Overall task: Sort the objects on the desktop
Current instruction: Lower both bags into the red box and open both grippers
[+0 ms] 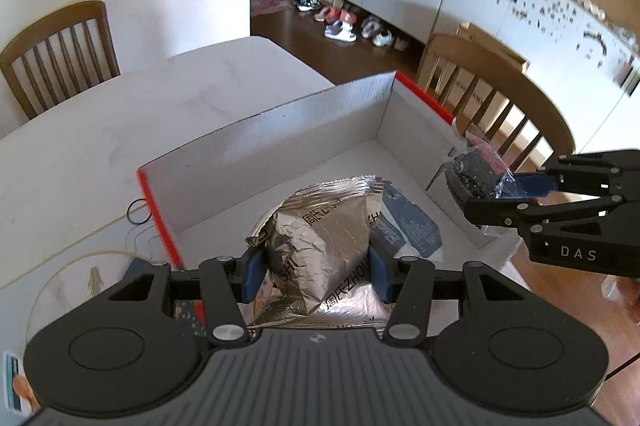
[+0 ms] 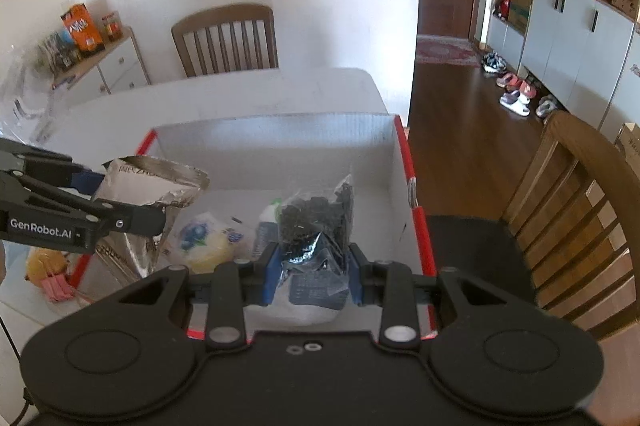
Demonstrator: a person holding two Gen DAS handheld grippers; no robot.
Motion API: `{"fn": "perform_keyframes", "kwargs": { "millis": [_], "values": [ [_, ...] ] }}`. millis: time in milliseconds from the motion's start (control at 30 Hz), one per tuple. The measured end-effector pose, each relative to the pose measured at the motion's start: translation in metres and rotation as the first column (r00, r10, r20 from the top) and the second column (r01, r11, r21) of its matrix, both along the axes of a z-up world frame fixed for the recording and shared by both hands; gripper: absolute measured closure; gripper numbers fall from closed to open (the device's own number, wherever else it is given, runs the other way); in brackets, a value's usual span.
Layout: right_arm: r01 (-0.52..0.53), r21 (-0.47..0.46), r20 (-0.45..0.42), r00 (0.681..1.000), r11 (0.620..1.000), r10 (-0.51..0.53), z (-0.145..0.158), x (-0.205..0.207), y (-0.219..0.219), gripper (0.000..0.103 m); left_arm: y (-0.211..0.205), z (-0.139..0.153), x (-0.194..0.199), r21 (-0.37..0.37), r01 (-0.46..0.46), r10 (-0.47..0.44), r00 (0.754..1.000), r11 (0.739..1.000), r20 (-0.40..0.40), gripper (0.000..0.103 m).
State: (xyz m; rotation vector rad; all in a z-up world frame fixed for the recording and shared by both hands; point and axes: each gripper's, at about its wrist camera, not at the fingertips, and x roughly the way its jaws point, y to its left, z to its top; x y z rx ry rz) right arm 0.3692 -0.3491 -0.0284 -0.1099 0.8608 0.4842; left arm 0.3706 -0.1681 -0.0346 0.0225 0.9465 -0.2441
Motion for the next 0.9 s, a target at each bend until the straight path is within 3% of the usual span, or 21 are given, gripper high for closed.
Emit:
{"fn": "perform_keyframes", "kwargs": {
  "millis": [400, 900],
  "values": [
    [-0.054, -0.074, -0.084, 0.995, 0.996, 0.048, -0.031, 0.022, 0.013, 0.07, -0.015, -0.034, 0.032, 0.106, -0.003, 0.01, 0.998, 0.994, -0.07, 0.052],
    [-0.118, -0.127, -0.1, 0.989, 0.985, 0.105, -0.046, 0.025, 0.02, 0.066, -0.018, -0.053, 0.039, 0.103, -0.025, 0.038, 0.992, 0.994, -0.124, 0.051]
  ]
}}
